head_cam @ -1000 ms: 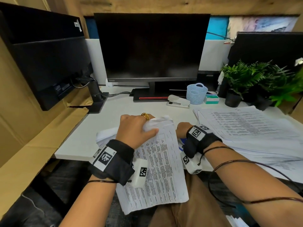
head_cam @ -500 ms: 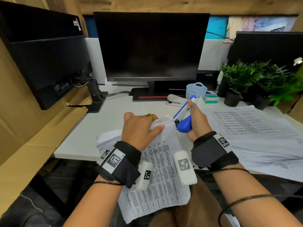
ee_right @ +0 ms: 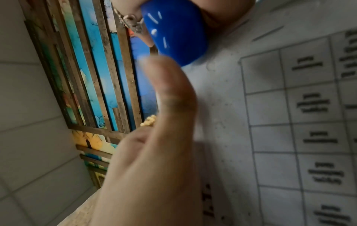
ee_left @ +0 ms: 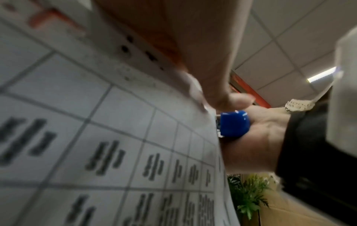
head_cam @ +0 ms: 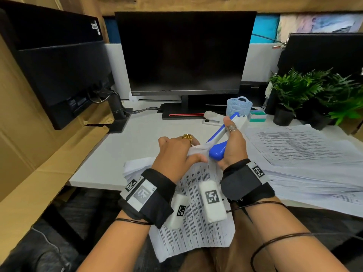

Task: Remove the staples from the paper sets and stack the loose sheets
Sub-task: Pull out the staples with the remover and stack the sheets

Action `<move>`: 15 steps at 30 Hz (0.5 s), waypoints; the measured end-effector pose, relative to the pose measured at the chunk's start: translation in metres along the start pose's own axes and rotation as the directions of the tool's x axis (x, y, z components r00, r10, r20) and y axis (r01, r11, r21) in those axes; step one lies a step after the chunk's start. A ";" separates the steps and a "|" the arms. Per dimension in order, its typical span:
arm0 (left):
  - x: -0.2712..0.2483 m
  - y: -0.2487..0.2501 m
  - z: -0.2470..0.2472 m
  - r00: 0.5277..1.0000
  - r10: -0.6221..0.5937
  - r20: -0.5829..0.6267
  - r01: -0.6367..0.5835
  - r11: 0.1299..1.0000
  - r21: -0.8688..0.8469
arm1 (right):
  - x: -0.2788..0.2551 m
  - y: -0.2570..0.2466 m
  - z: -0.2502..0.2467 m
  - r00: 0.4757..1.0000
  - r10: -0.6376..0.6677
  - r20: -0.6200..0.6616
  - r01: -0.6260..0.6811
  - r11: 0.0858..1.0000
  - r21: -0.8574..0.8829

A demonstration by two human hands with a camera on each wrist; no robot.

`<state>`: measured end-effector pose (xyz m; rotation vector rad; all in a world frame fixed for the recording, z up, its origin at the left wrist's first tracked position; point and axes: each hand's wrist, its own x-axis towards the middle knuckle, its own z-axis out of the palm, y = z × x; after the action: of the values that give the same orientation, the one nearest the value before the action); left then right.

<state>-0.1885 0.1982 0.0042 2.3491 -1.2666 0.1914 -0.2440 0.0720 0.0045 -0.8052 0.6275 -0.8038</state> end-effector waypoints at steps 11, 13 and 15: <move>-0.012 -0.003 0.012 0.992 0.122 0.031 -0.123 0.992 0.012 | -0.009 0.017 0.002 0.993 -0.049 0.104 0.060 0.993 -0.098; -0.012 -0.005 0.012 0.995 0.094 0.039 -0.095 0.995 0.034 | -0.006 0.021 0.003 0.989 -0.011 0.147 0.031 0.991 -0.133; -0.010 -0.012 0.009 0.995 0.072 0.064 -0.076 0.996 0.052 | -0.001 0.020 0.005 0.983 0.008 0.183 0.022 0.987 -0.158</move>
<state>-0.1849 0.2077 -0.0110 2.3724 -1.3963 0.1795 -0.2329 0.0837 -0.0091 -1.0161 0.5292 -0.6823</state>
